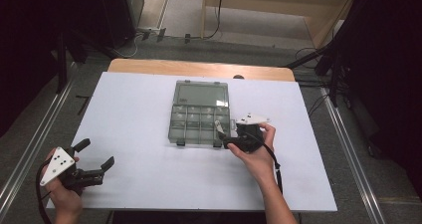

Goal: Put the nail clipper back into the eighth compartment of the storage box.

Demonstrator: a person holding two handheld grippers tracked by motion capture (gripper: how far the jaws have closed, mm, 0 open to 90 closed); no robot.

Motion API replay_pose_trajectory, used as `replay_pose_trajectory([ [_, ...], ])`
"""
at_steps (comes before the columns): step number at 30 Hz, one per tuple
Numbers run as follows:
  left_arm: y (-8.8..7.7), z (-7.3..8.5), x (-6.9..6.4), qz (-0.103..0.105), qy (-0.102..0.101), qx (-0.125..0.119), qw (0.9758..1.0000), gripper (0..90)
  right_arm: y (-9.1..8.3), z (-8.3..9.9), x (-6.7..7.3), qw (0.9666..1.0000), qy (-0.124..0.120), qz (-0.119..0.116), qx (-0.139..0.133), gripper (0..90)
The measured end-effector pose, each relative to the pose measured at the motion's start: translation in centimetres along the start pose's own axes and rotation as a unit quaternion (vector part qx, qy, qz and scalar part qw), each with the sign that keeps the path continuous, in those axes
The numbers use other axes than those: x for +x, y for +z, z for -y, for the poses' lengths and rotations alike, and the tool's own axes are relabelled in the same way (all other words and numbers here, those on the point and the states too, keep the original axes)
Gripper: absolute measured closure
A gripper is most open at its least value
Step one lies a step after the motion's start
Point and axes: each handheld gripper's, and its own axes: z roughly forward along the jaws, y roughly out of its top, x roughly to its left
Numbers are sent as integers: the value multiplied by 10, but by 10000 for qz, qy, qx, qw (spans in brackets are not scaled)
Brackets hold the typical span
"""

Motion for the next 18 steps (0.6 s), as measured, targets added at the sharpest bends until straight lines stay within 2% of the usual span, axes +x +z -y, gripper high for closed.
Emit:
replay_pose_trajectory([
  [2, 0, 0, 0, -2, 1, 1, 10000, 0, -4, 3, -1, 9999, 53, 44, -95, 101],
  [3, 0, 0, 0, 0, 6, 7, 10000, 0, -6, 5, -3, 9999, 68, 19, -124, 74],
  [5, 0, 0, 0, -3, 14, 18, 10000, 0, -10, 8, -4, 9997, 129, 121, -176, 22],
  [13, 0, 0, 0, -8, 18, 17, 10000, 0, -32, 21, -13, 9980, 131, 102, -607, 0],
  [18, 0, 0, 0, -8, 15, 16, 10000, 0, -43, 31, -19, 9969, 227, 145, -744, 0],
])
